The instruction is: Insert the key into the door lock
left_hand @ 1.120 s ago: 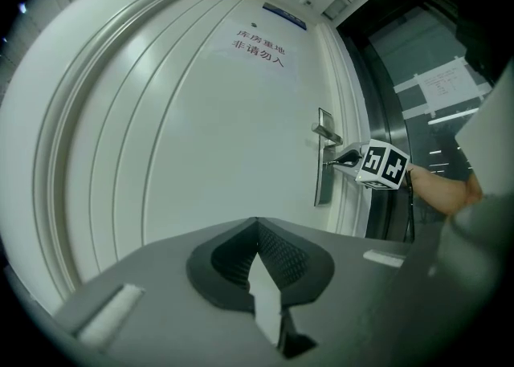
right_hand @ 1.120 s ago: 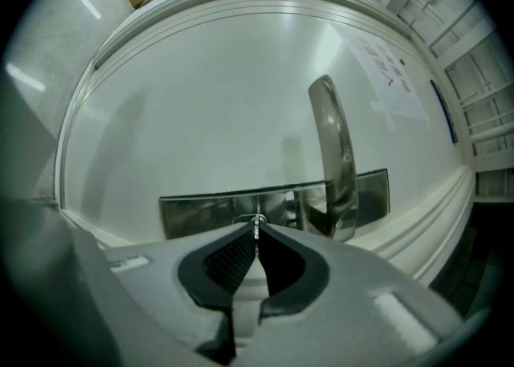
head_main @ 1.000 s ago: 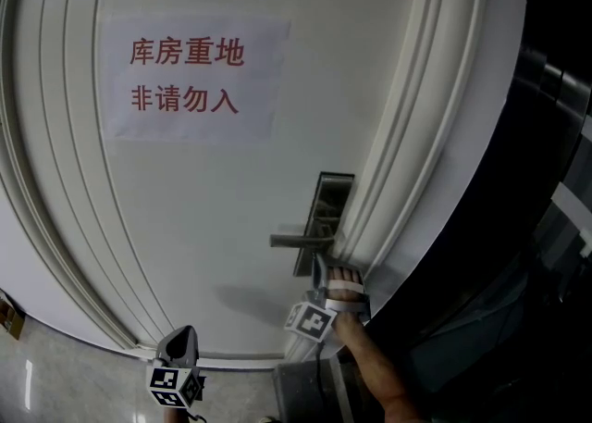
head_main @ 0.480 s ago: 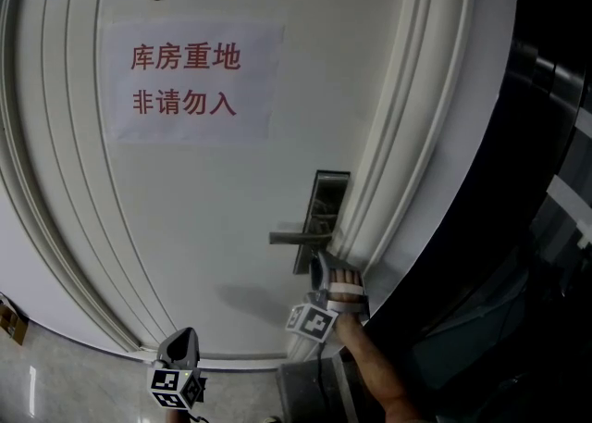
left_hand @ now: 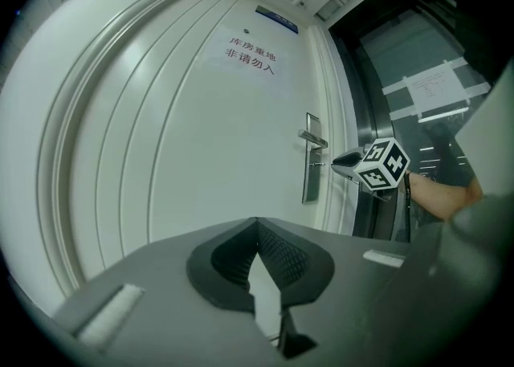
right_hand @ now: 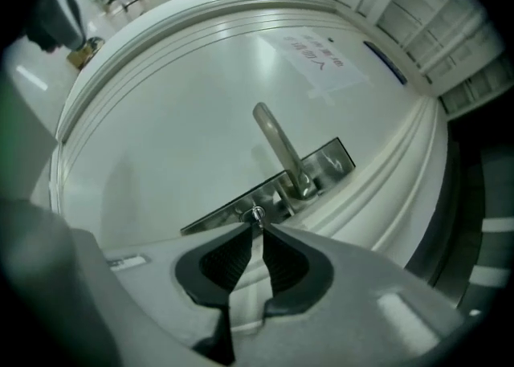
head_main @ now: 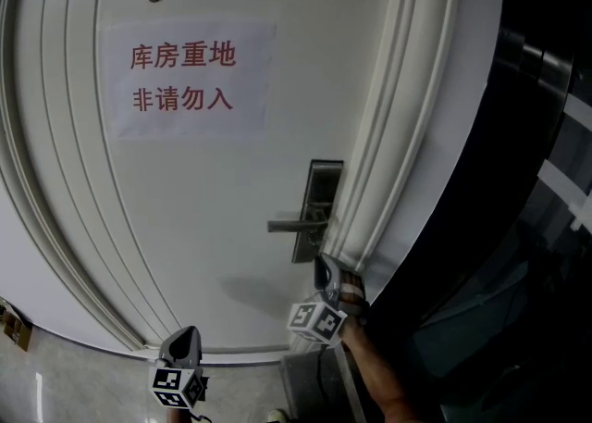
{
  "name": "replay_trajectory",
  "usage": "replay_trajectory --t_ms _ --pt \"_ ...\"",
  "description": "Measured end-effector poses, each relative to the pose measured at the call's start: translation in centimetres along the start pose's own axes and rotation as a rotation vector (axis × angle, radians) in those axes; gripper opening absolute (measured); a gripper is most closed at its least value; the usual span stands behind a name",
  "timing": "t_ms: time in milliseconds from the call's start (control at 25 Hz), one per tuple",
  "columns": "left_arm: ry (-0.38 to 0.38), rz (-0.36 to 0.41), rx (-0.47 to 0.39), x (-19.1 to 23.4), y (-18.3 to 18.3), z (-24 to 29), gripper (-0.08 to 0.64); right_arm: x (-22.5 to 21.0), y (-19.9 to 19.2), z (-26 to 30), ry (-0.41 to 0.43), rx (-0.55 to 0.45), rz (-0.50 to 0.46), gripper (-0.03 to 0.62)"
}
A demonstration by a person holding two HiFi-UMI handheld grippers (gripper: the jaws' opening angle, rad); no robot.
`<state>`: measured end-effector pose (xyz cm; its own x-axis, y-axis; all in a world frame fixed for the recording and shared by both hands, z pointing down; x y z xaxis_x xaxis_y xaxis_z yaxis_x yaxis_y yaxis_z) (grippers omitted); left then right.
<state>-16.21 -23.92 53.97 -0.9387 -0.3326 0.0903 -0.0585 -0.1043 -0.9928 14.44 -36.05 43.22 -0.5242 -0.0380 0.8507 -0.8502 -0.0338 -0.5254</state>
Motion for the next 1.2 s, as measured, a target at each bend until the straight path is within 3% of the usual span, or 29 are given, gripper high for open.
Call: replay_trajectory --t_ms 160,440,600,920,1200 --pt "-0.032 0.015 0.009 -0.1 0.4 -1.0 0.003 -0.6 -0.7 -2.5 0.034 -0.006 0.202 0.003" --pt "-0.090 0.041 0.011 -0.6 0.9 -2.9 0.003 -0.9 -1.1 -7.2 0.125 -0.061 0.566 0.002" --pt "-0.120 0.056 0.009 -0.8 1.2 -4.2 0.003 -0.1 -1.3 -10.2 0.176 -0.069 0.726 0.002" --pt "-0.171 0.072 -0.069 -1.4 2.8 -7.2 0.003 2.3 -0.8 -16.2 0.196 -0.071 0.861 0.002" --pt "-0.211 0.083 -0.067 -1.9 2.5 -8.6 0.003 3.7 -1.6 -21.6 0.163 -0.101 0.919 0.002"
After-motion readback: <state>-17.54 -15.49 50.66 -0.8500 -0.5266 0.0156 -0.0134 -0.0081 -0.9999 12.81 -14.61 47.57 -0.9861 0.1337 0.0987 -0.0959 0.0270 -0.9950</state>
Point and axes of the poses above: the fingertips, and each gripper's own axes: z forward along the fingers, x to its left, y out of its top, the point moved 9 cm from there along -z, backward along the fingers, and after that the axes turned 3 degrees about z, right-handed, at the moved point
